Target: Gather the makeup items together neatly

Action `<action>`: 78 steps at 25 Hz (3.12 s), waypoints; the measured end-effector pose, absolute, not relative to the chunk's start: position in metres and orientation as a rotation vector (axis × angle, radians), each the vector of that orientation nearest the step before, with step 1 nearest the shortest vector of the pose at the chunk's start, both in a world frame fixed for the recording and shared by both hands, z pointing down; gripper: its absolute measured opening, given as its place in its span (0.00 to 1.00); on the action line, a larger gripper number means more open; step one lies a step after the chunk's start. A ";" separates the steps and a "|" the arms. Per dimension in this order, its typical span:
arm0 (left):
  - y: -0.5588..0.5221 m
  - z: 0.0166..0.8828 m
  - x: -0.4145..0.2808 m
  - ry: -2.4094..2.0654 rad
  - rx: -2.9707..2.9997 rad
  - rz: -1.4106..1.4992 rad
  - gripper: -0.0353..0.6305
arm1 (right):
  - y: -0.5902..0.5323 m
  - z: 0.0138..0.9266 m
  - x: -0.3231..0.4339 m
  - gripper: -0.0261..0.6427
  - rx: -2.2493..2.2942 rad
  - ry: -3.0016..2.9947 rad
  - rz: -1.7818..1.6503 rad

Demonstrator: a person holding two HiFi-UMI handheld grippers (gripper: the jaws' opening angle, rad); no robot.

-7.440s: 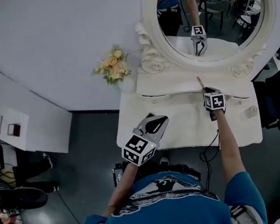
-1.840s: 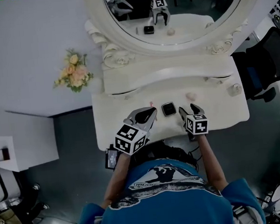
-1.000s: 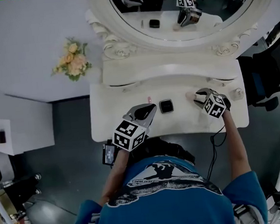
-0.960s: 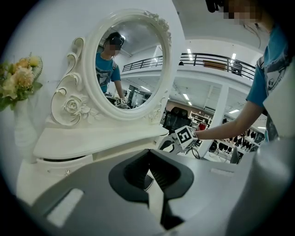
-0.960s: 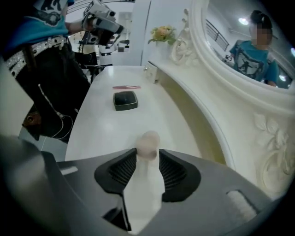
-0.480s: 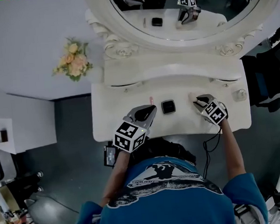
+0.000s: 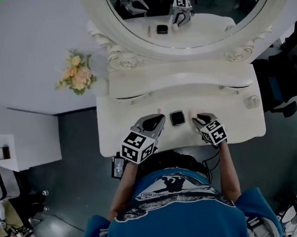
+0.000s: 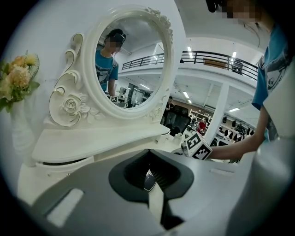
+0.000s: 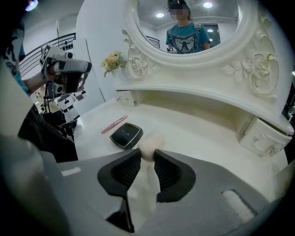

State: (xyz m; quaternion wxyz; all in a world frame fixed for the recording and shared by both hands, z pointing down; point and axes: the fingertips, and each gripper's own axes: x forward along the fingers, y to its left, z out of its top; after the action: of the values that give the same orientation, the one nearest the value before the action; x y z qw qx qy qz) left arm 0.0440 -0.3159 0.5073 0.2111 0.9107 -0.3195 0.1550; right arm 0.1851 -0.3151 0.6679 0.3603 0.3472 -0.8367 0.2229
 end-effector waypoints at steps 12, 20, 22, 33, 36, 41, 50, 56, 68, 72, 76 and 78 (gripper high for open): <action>-0.309 0.518 0.037 -0.931 2.492 0.471 0.07 | -0.315 0.684 0.188 0.22 1.009 -2.156 0.669; -0.294 0.531 0.034 -0.936 2.443 0.492 0.07 | -0.308 0.686 0.184 0.34 0.997 -2.142 0.742; -0.291 0.532 0.034 -0.927 2.440 0.505 0.07 | -0.309 0.682 0.185 0.34 1.037 -2.145 0.760; -0.260 0.538 0.039 -0.837 2.459 0.546 0.07 | -0.292 0.653 0.185 0.34 1.218 -2.201 0.770; -0.249 0.537 0.030 -0.842 2.461 0.541 0.07 | -0.285 0.642 0.176 0.34 1.262 -2.219 0.739; -0.230 0.528 0.003 -0.876 2.471 0.510 0.07 | -0.271 0.624 0.149 0.34 1.298 -2.269 0.726; -0.188 0.509 -0.045 -0.929 2.514 0.445 0.07 | -0.218 0.597 0.081 0.31 1.307 -2.371 0.730; -0.153 0.503 -0.067 -0.935 2.539 0.411 0.07 | -0.182 0.578 0.046 0.29 1.291 -2.434 0.675; -0.102 0.477 -0.118 -1.011 2.576 0.319 0.07 | -0.121 0.534 -0.005 0.17 1.338 -2.531 0.596; -0.091 0.471 -0.121 -1.011 2.598 0.285 0.07 | -0.108 0.521 -0.013 0.10 1.374 -2.549 0.573; -0.076 0.472 -0.116 -0.983 2.610 0.269 0.07 | -0.096 0.509 -0.016 0.04 1.391 -2.564 0.556; -0.069 0.473 -0.113 -0.972 2.615 0.268 0.07 | -0.091 0.504 -0.017 0.04 1.389 -2.574 0.553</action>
State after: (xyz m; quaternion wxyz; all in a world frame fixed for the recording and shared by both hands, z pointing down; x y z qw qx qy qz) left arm -0.1131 -0.0689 0.4727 0.1686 0.9198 -0.3417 0.0941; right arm -0.0165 -0.0908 0.5036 0.0823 0.4650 -0.8619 0.1851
